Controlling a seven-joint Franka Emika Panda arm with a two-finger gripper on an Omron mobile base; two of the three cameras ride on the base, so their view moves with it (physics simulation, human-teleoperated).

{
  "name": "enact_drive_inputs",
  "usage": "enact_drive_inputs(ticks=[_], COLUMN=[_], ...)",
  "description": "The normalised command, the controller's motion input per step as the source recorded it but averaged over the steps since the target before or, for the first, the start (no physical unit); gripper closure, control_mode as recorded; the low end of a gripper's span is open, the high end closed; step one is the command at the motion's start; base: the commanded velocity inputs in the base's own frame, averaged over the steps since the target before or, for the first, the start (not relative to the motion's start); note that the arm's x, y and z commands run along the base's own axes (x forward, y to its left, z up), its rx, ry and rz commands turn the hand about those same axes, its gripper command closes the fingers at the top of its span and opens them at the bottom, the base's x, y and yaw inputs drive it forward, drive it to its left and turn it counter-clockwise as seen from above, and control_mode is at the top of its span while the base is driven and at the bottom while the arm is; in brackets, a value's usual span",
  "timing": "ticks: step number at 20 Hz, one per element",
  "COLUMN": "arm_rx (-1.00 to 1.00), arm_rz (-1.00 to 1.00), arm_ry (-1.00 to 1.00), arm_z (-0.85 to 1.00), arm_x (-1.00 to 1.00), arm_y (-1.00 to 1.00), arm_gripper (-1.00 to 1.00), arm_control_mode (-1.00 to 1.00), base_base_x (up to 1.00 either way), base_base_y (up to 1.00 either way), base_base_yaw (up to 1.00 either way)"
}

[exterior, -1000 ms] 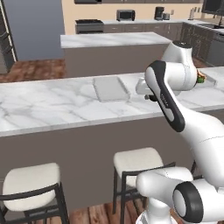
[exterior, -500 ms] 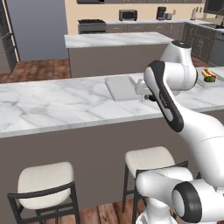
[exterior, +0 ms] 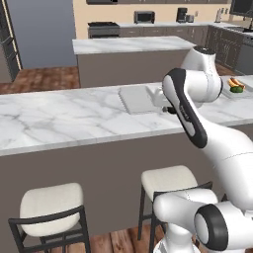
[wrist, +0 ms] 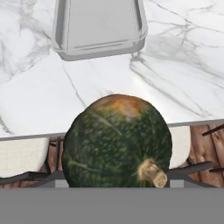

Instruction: Place one cooked food and one vegetable from the large plate to each tupperware container.

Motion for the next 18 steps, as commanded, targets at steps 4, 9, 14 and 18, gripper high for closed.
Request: enact_drive_inputs(ticks=[4,9,14,18], arm_rx=[-0.01,0.00,0.00,0.00], arm_rz=[0.00,0.00,-0.10,-0.09], arm_ry=[0.02,0.00,0.00,0.05], arm_z=[0.01,0.00,0.05,0.03], arm_x=[0.24,0.56,0.99,1.00], arm_y=[0.11,0.06,0.10,0.19], arm_gripper=[1.00,1.00,1.00,1.00], arm_control_mode=[-1.00,-1.00,-1.00,-1.00], base_base_x=[0.00,0.00,0.00,0.00], base_base_y=[0.00,0.00,0.00,0.00], base_base_yaw=[0.00,0.00,0.00,0.00])
